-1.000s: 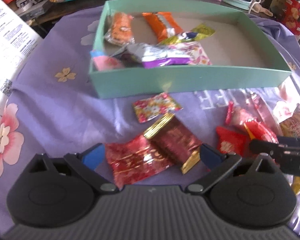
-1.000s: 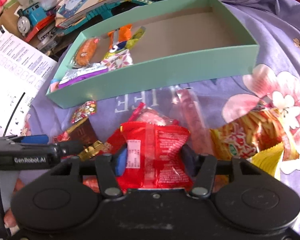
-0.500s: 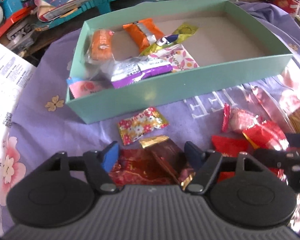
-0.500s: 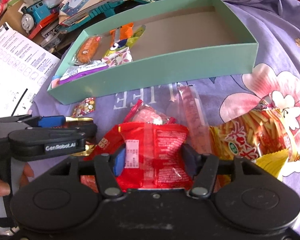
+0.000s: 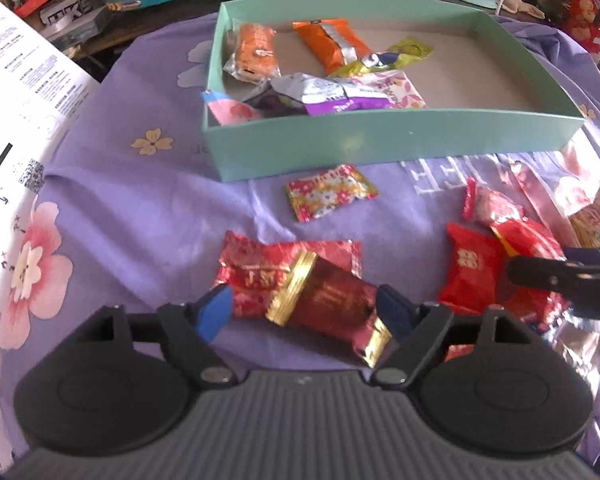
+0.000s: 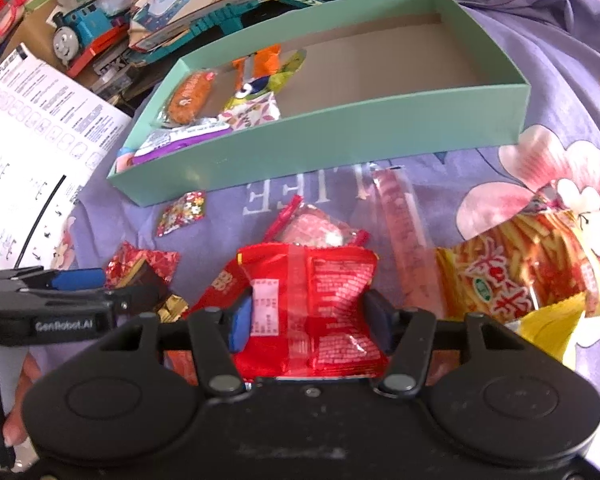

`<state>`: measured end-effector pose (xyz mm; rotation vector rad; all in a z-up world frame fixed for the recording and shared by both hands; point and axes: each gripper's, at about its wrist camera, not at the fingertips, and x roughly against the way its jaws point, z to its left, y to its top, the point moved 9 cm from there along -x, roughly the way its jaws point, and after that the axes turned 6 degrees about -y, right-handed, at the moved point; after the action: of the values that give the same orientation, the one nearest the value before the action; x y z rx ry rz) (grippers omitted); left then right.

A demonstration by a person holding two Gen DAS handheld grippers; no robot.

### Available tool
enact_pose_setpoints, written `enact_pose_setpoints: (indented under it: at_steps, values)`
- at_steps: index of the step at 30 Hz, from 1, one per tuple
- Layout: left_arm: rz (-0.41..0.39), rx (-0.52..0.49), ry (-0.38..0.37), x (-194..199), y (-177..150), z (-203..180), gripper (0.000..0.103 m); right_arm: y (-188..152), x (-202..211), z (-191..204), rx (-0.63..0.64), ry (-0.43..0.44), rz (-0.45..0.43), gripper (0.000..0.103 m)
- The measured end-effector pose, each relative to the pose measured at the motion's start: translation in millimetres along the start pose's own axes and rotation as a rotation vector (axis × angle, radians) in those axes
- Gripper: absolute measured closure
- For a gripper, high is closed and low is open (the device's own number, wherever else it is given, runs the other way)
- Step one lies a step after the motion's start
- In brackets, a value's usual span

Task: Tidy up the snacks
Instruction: 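Carry the red packet and red-gold candy into the mint-green box and open both tools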

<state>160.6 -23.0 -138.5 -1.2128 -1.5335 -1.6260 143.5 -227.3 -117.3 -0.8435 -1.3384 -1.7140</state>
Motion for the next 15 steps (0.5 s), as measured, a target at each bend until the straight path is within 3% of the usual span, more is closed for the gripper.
enact_pose_setpoints:
  at_steps: [4,7,14,15]
  values:
    - [0.054,0.03,-0.017,-10,-4,-10,0.029,1,0,0,-0.001,0.004,0.006,0.045]
    - [0.047,0.027,0.003,-17,-1,-17,0.031,1,1,-3,-0.008,-0.001,0.006,0.044]
    - [-0.002,-0.049,-0.003,-8,0,-37,0.062,-1,1,-4,-0.001,-0.009,-0.007,0.043]
    - [-0.001,-0.051,-0.009,-6,-1,-36,0.063,-2,1,-3,0.004,-0.014,-0.014,0.044]
